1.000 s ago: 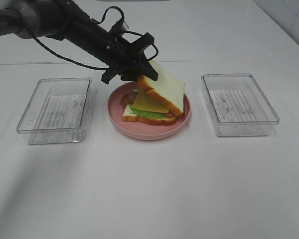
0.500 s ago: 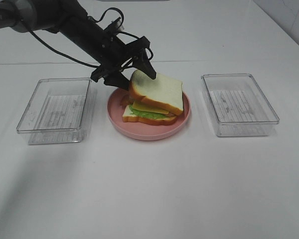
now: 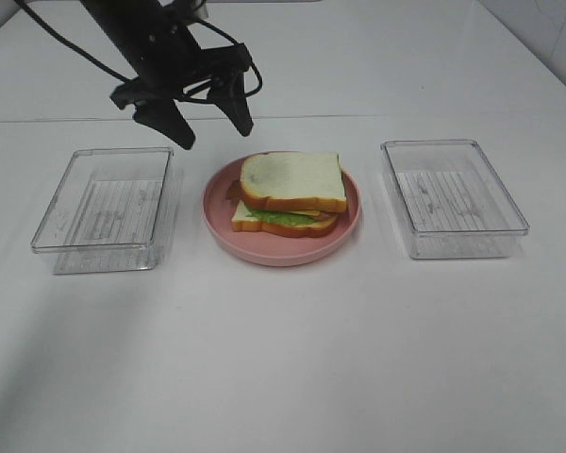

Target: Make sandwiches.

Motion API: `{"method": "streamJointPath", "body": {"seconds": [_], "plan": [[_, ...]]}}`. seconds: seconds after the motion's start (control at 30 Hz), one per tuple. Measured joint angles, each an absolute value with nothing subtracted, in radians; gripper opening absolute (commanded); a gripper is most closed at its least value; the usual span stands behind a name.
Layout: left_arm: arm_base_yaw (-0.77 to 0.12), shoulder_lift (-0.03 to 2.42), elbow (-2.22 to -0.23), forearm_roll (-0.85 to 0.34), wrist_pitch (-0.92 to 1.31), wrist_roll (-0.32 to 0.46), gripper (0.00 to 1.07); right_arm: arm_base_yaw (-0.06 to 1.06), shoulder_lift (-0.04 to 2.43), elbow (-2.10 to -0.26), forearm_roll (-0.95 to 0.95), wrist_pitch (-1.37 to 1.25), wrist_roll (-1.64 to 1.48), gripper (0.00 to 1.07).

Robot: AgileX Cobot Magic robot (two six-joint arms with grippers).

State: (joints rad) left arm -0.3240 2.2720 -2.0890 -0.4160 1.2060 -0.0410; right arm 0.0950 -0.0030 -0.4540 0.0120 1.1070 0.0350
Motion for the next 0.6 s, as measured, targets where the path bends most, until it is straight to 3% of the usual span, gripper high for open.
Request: {"method": "streamJointPath", "body": {"seconds": [0.03,0.1,0.13,0.17,0.27,0.4,0.53,0.57,0.6], "plan": [[-0.324,2.272,-2.089,-0.416,1.206,-0.041,0.83,0.095,-0.003,-0.454,0.012,1.107,0.035,0.89],[-0.324,2.221,-2.089,-0.299,1.207,-0.066,0.90,0.095,-0.003,-0.454,0.012,1.107,0.035,0.89],[-0.324,2.221,-2.089,-0.299,1.207,-0.066,0.90,0.095,-0.003,-0.454,0.012,1.107,0.035,0.89],[-0.324,2.185,-2.089,-0.207,1.209,-0.085,0.90,0.095,-0.003,-0.454,0.012,1.107,0.035,0.89],[-0.323,2.131,-2.089,-0.101,1.210,-0.102,0.90,0.095,-0.003,-0.454,0.012,1.107,0.035,0.89],[-0.308,2.095,-2.089,-0.031,1.212,-0.100,0.90,0.095,-0.003,-0.454,0.012,1.107,0.035,0.89],[-0.198,2.064,-2.089,0.024,1.212,-0.060,0.89,0.095,-0.003,-0.454,0.012,1.107,0.035,0.89],[-0.134,2.053,-2.089,0.030,1.212,-0.055,0.89,0.095,-0.003,-0.454,0.012,1.107,0.035,0.89],[-0.134,2.053,-2.089,0.030,1.212,-0.055,0.89,0.095,-0.003,-0.454,0.012,1.107,0.035,0.89]]}}
